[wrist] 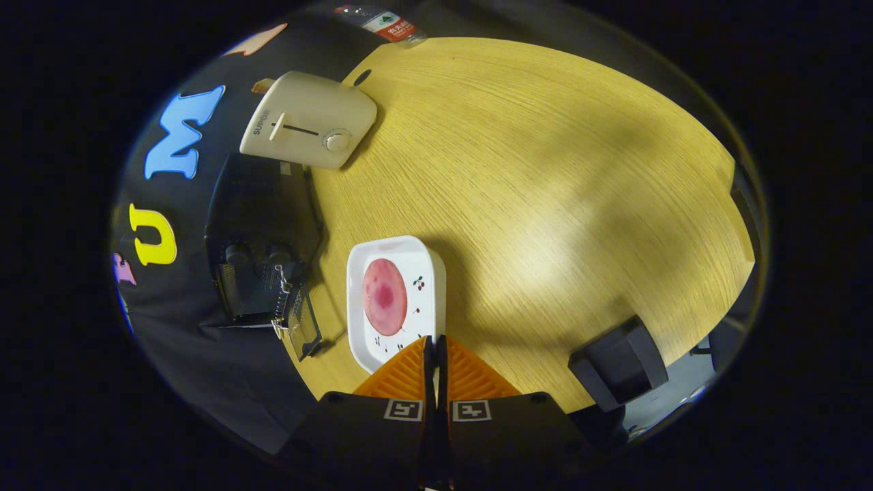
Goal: Open the toaster oven, put the food inside, and close the toaster oven door.
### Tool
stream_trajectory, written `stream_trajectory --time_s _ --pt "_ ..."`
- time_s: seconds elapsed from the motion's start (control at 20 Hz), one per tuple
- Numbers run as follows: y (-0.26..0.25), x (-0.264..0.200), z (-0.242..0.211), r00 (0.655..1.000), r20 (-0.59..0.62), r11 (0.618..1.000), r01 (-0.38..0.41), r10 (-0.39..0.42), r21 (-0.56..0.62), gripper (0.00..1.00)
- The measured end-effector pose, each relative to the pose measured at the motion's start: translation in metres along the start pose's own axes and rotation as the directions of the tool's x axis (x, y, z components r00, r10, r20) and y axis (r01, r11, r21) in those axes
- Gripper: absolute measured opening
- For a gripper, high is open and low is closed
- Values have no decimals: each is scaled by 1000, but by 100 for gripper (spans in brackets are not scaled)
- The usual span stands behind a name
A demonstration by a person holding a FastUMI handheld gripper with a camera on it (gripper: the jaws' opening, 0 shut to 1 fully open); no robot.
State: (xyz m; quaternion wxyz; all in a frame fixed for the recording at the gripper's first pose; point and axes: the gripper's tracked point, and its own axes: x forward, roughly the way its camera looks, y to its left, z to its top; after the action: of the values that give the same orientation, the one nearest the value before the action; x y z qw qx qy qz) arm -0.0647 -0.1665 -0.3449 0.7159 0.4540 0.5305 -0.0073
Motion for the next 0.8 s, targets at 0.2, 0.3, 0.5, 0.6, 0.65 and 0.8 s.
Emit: stream_trajectory --time_s 0.2,0.3,0.5,0.6,0.65,0.8 --pt "7 -13 -7 998 58 999 -39 37 28 2" --pt "14 -18 -15 995 83 997 -62 58 42 2" --pt "38 -23 -42 989 95 990 -121 114 68 2" --pt "48 -23 -59 987 86 986 -140 132 94 2" --pt "53 -21 -67 987 79 985 -145 138 96 2" --pt "68 -18 -91 986 59 983 -162 158 87 2"
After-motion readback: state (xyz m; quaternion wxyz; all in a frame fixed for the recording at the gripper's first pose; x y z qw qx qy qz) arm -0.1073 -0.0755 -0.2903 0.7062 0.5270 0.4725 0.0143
